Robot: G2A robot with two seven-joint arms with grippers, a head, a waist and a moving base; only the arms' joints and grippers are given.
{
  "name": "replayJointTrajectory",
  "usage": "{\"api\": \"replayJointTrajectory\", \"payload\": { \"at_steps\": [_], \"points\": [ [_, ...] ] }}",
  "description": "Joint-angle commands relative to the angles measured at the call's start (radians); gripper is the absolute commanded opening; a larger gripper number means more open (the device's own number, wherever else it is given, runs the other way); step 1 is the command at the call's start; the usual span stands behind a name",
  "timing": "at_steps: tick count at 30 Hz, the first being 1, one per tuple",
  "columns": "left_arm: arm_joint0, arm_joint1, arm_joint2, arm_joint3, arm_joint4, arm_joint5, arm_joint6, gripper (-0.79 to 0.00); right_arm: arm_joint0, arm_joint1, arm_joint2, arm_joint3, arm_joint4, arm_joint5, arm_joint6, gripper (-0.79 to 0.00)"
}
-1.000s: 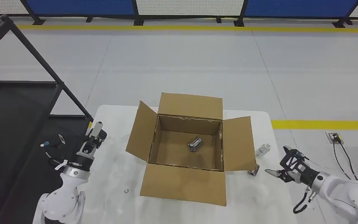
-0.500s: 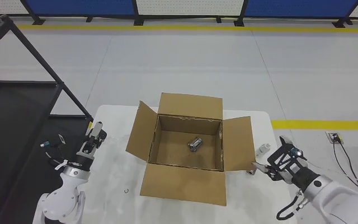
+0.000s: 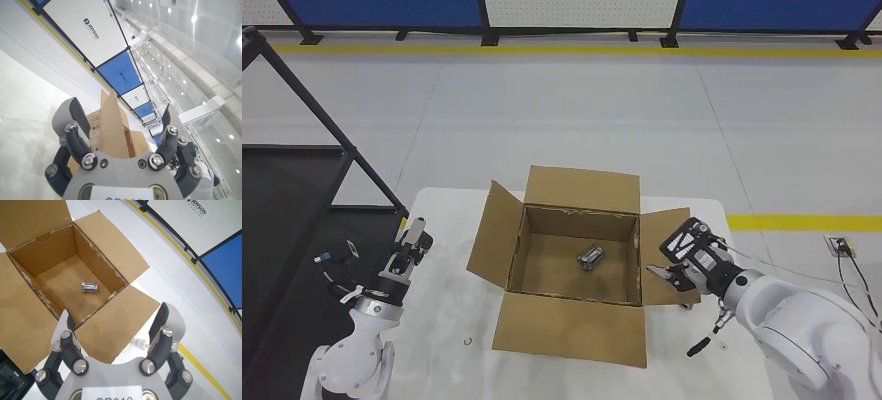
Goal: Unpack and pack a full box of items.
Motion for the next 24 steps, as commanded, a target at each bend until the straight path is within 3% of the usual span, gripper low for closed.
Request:
{"api": "replayJointTrajectory", "payload": {
  "at_steps": [1,9,24],
  "points": [
    [0.0,0.0,0.0,0.0,0.0,0.0,0.0,0.0,0.001,0.0,-0.001,0.0,0.0,0.0,0.001,0.0],
    [0.0,0.0,0.0,0.0,0.0,0.0,0.0,0.0,0.018,-0.007,-0.039,0.042,-0.019,0.004,-0.046,0.0],
    [0.017,0.002,0.005,-0.02,0.003,0.014,0.019,0.0,0.41,-0.107,-0.403,0.379,0.039,-0.082,-0.089,0.0]
  ]
}}
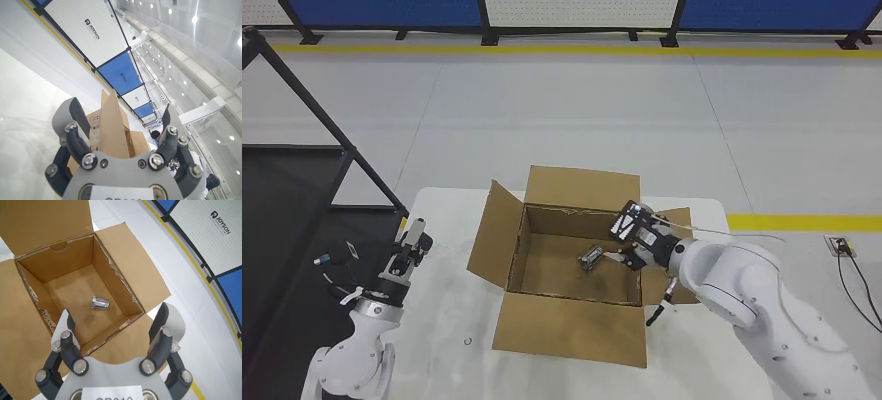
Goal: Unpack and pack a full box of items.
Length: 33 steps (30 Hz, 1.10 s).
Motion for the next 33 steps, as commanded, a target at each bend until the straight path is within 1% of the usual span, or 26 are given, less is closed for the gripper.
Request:
{"api": "replayJointTrajectory", "payload": {
  "at_steps": [1,9,15,24,32,33],
  "points": [
    [0.003,0.001,0.002,-0.005,0.0,0.002,0.004,0.0,0.044,-0.017,-0.052,0.047,0.006,-0.007,0.002,0.0],
    [0.008,0.001,0.007,-0.01,0.004,0.001,0.015,0.0,0.196,-0.113,-0.27,0.247,0.026,-0.002,-0.006,0.0],
    [0.008,0.001,0.007,-0.01,0.004,0.001,0.015,0.0,0.284,-0.197,-0.393,0.41,0.025,0.065,0.02,0.0],
    [0.008,0.001,0.007,-0.01,0.004,0.001,0.015,0.0,0.369,-0.319,-0.494,0.696,0.1,0.084,0.041,0.0],
    [0.008,0.001,0.007,-0.01,0.004,0.001,0.015,0.0,0.411,-0.428,-0.562,0.895,0.098,0.152,0.063,0.0],
    [0.008,0.001,0.007,-0.01,0.004,0.001,0.015,0.0,0.412,-0.437,-0.566,0.908,0.101,0.152,0.061,0.0]
  ]
}}
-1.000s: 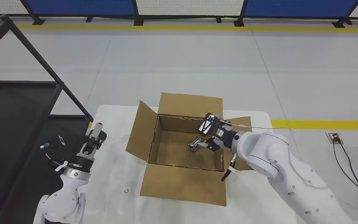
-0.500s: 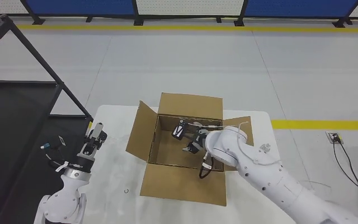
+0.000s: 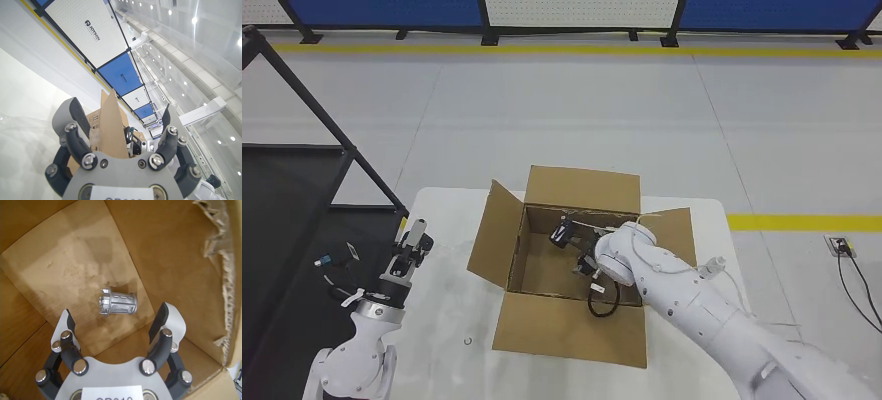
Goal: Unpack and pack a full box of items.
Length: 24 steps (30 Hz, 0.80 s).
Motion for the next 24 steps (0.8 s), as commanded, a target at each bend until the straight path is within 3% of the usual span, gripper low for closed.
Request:
{"api": "replayJointTrajectory", "payload": {
  "at_steps": [1,8,21,24],
  "points": [
    [0.0,0.0,0.0,0.0,0.0,0.0,0.0,0.0,0.006,-0.021,-0.009,0.039,0.002,0.008,0.001,0.0],
    [0.0,0.0,0.0,0.0,0.0,0.0,0.0,0.0,0.034,-0.105,-0.032,0.188,0.004,0.049,0.016,0.0],
    [0.0,0.0,0.0,0.0,0.0,0.0,0.0,0.0,0.061,-0.217,-0.034,0.428,0.036,-0.043,-0.039,0.0],
    [0.0,0.0,0.0,0.0,0.0,0.0,0.0,0.0,0.066,-0.236,-0.031,0.467,0.037,-0.054,-0.055,-0.083]
  ]
}}
